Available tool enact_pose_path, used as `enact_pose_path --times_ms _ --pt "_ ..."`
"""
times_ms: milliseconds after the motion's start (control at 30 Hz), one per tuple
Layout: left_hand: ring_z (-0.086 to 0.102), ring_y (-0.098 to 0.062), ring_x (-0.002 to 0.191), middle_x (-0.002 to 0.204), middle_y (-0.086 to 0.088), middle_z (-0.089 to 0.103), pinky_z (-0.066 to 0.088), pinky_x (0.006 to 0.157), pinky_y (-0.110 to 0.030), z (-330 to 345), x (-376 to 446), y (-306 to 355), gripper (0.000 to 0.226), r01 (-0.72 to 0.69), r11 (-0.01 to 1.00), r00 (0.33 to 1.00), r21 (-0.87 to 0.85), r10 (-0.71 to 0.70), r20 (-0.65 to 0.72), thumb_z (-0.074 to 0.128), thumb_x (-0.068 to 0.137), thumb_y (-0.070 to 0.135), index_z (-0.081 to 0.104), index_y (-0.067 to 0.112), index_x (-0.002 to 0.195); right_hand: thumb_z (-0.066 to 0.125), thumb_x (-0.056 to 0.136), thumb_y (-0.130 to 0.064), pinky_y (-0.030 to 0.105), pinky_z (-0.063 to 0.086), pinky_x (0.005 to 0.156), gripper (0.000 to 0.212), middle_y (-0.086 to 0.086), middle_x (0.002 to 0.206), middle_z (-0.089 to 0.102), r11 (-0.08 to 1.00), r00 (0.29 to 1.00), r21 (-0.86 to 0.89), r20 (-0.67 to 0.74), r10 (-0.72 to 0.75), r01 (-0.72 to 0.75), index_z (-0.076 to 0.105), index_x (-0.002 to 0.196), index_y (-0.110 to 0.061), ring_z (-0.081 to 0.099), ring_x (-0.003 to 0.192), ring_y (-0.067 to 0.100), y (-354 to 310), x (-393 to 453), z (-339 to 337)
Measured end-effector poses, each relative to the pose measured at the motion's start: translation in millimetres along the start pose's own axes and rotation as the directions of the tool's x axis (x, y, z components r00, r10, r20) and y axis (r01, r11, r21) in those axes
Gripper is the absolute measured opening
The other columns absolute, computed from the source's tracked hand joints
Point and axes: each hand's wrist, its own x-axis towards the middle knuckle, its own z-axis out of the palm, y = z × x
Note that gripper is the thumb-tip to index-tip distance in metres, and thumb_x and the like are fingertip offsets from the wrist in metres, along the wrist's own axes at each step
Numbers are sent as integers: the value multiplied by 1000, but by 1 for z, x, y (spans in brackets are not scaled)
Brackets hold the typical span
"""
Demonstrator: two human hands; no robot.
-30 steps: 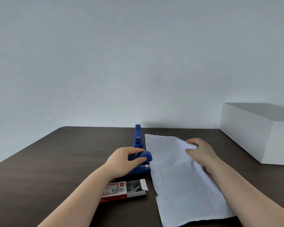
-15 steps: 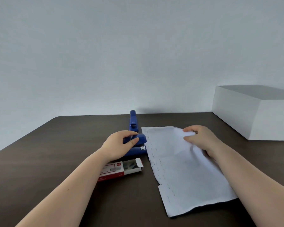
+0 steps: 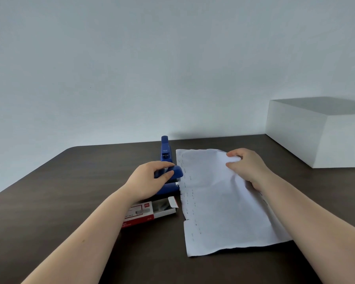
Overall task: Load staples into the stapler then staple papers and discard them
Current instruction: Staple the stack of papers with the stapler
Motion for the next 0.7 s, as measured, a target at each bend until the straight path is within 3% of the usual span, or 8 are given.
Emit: enact_pose_path --times_ms 100,233,367,467,600,700 --pt "60 -20 95 103 1 68 47 84 -33 1 5 7 30 18 1000 999 -24 -18 -27 46 96 38 67 22 109 60 83 -13 27 42 80 37 3 128 55 1000 1000 1 8 4 -4 60 120 -20 55 103 21 2 2 0" --pt "62 -30 93 98 -13 69 48 83 -41 7 23 19 51 107 992 989 -70 -113 -97 29 98 46 63 8 101 59 84 -13 28 41 80 36 4 129 55 1000 1000 -14 11 12 -11 60 119 -19 54 103 22 4 3 1" --pt "56 -26 85 85 -2 62 43 76 -39 18 40 26 37 142 990 987 -15 -143 -73 23 99 46 49 22 88 60 83 -14 28 42 80 35 5 129 55 1000 999 2 16 29 -29 60 118 -21 54 101 21 6 5 2" --pt "51 -28 97 90 1 52 42 83 -42 26 47 26 35 166 982 986 89 -164 -25 18 98 45 47 26 102 60 83 -14 28 42 78 35 5 129 54 999 999 -1 16 35 -35 61 118 -21 54 99 22 8 6 4" --pt "43 -28 123 124 -1 55 35 99 -45 27 48 28 43 214 972 977 93 -214 -14 16 99 44 44 28 128 59 84 -13 27 40 77 35 4 130 53 1000 1000 -11 25 18 -18 60 118 -21 51 97 20 8 7 6" --pt "41 -27 127 132 -1 53 34 102 -45 26 49 27 44 229 967 973 106 -231 5 16 99 42 41 28 132 58 84 -13 27 39 75 36 4 130 53 1000 1000 -19 27 4 -3 60 119 -21 50 95 18 7 7 8"
